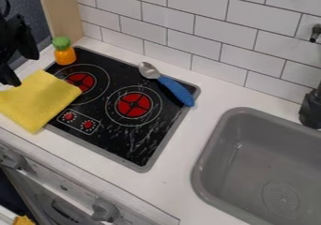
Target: Take the pineapple and put it below the right side burner
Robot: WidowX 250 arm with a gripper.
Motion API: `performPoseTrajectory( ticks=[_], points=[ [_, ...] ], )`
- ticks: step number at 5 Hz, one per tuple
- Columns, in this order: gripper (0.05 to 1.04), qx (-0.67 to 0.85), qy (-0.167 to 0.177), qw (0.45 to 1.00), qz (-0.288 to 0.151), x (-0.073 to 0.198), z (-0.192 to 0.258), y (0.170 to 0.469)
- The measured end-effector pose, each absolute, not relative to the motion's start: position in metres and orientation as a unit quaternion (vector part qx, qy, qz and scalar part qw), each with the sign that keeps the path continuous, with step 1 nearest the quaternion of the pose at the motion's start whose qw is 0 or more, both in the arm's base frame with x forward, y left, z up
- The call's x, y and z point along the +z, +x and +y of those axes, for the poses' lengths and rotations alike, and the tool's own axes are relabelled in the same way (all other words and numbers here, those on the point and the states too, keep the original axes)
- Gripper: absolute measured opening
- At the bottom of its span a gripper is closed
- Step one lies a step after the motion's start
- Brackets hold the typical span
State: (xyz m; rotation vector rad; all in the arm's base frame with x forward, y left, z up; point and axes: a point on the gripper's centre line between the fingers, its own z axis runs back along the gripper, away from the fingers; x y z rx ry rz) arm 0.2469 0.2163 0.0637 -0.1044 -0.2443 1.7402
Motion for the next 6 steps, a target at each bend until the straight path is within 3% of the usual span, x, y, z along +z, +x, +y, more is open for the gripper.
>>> performPoseTrajectory(
  ticks=[2, 4, 6],
  points=[
    [0.999, 0.765, -0.056, 0.636, -0.087, 0.056, 0.211, 0.255],
    [0.999, 0.743, -0.071, 0.658, -0.1, 0.067, 0.193, 0.301],
    [0.999, 0.75, -0.059, 0.651, -0.102, 0.055, 0.202, 0.341]
  ],
)
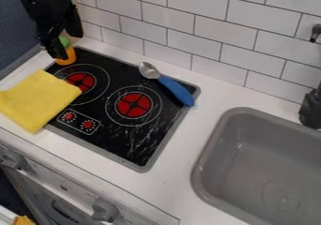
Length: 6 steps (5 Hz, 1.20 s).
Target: Take the pineapple and put it below the right side burner
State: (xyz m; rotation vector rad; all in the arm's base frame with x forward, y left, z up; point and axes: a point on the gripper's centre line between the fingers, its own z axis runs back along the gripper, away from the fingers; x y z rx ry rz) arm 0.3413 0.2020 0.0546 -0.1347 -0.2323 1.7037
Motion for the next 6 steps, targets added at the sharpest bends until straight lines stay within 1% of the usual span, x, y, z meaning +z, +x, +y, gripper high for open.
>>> performPoseTrajectory(
  ticks=[1, 2, 3, 4, 5, 6],
  points=[
    [0.999, 0.752, -0.044, 0.648, -0.116, 0.047, 0.217, 0.355],
    [0.999, 0.754, -0.029, 0.646, -0.117, 0.041, 0.225, 0.365],
    [0.999, 0.754, -0.001, 0.644, -0.124, 0.03, 0.229, 0.367],
    [0.945, 0.755, 0.011, 0.643, -0.132, 0.027, 0.231, 0.368],
    [0.681, 0.758, 0.024, 0.641, -0.118, 0.02, 0.234, 0.368],
    [0.654, 0.761, 0.032, 0.638, -0.113, 0.02, 0.234, 0.366]
  ],
)
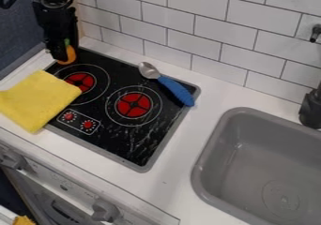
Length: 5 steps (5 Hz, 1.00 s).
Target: Take the pineapple and put it below the right side burner
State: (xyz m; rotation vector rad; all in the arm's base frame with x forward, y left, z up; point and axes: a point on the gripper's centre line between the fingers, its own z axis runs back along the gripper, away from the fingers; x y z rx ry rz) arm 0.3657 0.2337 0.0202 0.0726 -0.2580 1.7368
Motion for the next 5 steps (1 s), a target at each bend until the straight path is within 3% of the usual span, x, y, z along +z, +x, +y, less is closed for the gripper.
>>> performPoseTrajectory(
  ticks=[2, 5],
  points=[
    [0.654, 0.762, 0.039, 0.638, -0.102, 0.017, 0.226, 0.361],
    [0.654, 0.75, -0.007, 0.653, -0.105, 0.07, 0.177, 0.331]
  ],
)
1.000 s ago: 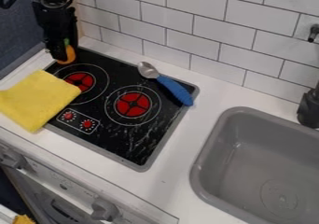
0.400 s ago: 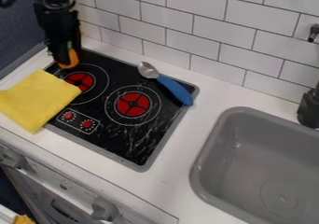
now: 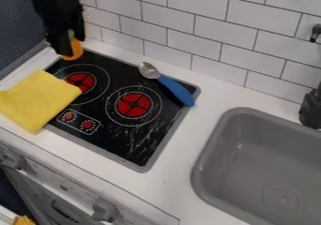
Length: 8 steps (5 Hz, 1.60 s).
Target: Take the pineapple and put it below the right side burner
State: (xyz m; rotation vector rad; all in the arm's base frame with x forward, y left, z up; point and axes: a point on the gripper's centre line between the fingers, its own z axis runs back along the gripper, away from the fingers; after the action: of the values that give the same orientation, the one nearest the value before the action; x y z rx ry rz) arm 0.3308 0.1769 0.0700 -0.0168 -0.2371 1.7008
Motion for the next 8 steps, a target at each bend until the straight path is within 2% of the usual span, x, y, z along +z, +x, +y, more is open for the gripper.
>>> performPoseTrajectory(
  ticks=[1, 3, 5, 6, 7, 8],
  points=[
    [0.654, 0.736, -0.006, 0.669, -0.099, 0.069, 0.146, 0.311],
    [0.654, 0.689, 0.016, 0.718, -0.097, 0.041, 0.086, 0.281],
    [0.654, 0.657, 0.035, 0.746, -0.1, 0.016, 0.069, 0.258],
    [0.719, 0.651, 0.037, 0.751, -0.107, 0.012, 0.067, 0.259],
    [0.985, 0.652, 0.036, 0.751, -0.096, 0.007, 0.067, 0.255],
    [1.005, 0.656, 0.039, 0.748, -0.094, 0.009, 0.069, 0.249]
  ],
)
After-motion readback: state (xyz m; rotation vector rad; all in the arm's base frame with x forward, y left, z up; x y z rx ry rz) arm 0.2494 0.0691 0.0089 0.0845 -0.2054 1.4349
